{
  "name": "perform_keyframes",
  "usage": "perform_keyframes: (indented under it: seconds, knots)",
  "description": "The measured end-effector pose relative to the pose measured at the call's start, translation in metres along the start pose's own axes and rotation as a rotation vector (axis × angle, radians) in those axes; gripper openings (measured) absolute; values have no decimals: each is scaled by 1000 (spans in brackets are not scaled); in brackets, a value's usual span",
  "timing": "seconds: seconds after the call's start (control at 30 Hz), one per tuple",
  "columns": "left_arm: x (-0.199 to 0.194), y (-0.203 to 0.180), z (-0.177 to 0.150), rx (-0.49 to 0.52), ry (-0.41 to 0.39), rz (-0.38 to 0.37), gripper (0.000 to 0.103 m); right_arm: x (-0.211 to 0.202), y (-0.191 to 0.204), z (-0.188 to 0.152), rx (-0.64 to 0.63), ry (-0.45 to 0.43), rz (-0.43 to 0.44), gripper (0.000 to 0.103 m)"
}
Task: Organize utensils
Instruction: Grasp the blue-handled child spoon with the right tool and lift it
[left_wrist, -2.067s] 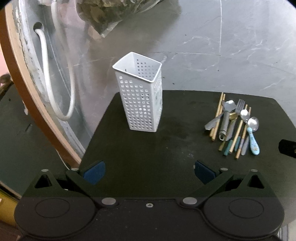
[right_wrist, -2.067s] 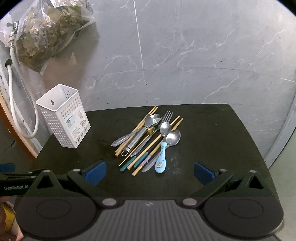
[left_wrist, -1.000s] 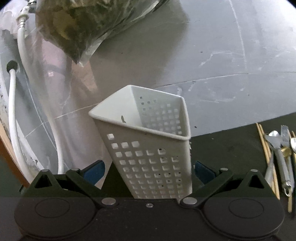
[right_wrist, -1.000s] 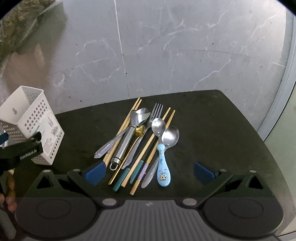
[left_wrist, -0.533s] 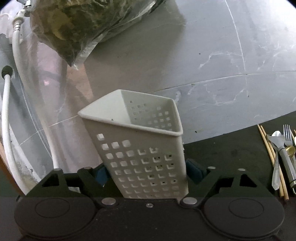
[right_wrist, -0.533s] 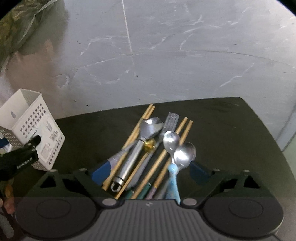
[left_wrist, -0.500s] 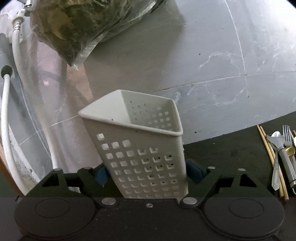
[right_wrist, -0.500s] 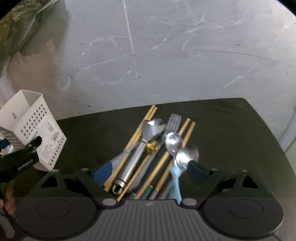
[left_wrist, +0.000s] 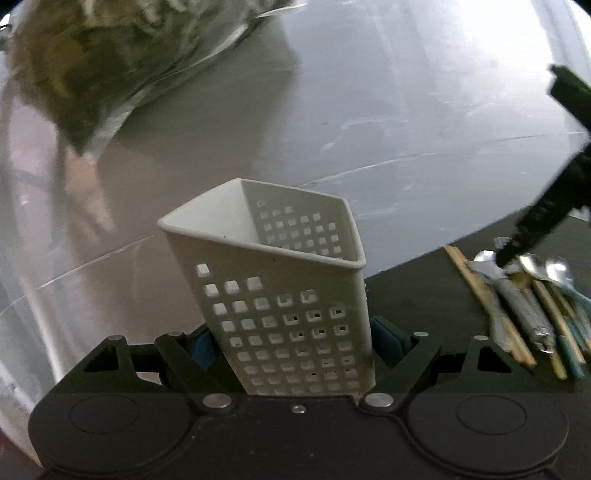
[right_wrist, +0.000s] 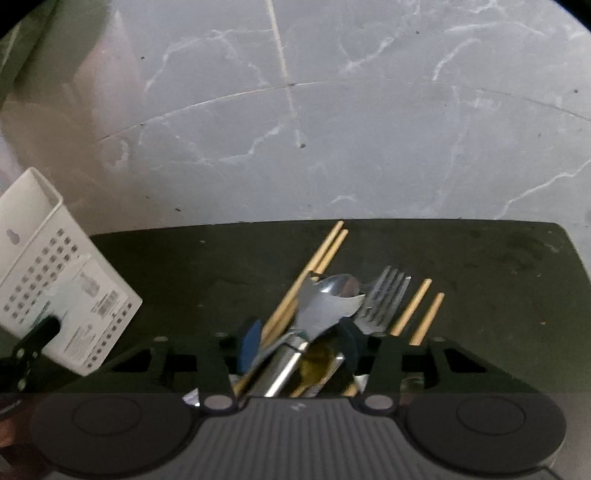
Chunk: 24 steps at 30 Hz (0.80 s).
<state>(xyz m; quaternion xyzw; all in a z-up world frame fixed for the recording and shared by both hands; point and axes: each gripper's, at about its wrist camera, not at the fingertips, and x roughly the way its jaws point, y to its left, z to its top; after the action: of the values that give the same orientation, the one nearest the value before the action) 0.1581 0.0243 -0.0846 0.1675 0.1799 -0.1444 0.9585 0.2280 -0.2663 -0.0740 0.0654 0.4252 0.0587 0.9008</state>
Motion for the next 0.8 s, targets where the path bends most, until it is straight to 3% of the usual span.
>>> perform_keyframes:
  seconds: [0.2,0.33,0.6,0.8]
  knots:
    - [-16,-18,-2,71,-34,-141,85,-16,-34,-14,21,7,-69,48]
    - [-23,-29,0,110,-41,-197,85,-10,-47,-12,-51,25,-34,48]
    - [-23,-26,-1,91,-20,-204,85,16,-52,-3,-253,133,82,46]
    - [-23,-31,1,98,-22,-192,85,19,-54,4,-331,134,115,29]
